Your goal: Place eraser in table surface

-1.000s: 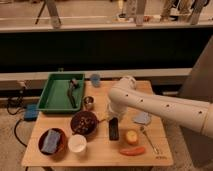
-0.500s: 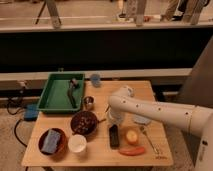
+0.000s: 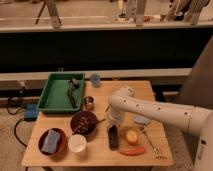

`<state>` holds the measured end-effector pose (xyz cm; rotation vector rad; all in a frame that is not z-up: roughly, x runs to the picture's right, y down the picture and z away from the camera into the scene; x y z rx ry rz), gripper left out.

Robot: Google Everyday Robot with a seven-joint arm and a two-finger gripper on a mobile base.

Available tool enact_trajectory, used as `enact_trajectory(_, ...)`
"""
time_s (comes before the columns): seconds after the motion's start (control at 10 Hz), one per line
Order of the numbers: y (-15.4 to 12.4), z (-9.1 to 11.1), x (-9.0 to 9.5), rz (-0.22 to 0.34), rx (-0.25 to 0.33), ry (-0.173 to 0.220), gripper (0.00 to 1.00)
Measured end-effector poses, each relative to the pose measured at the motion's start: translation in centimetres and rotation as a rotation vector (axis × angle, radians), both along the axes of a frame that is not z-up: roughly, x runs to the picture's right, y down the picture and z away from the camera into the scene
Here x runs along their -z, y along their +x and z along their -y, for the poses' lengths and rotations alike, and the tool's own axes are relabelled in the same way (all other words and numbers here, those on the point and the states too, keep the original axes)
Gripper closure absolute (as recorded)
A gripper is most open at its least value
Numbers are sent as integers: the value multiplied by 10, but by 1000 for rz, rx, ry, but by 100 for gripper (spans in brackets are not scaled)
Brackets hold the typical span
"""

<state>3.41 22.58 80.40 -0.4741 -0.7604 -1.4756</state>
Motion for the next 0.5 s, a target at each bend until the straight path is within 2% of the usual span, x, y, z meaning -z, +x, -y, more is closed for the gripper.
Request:
enact_trajectory(0.1,-2,-1,-1,-5,4,-3,29)
enact_trajectory(0.2,-4,-1,-2,-8,7,-4,23)
enact_trajectory(0.5,-3,-1,-2,-16,3,-10,22)
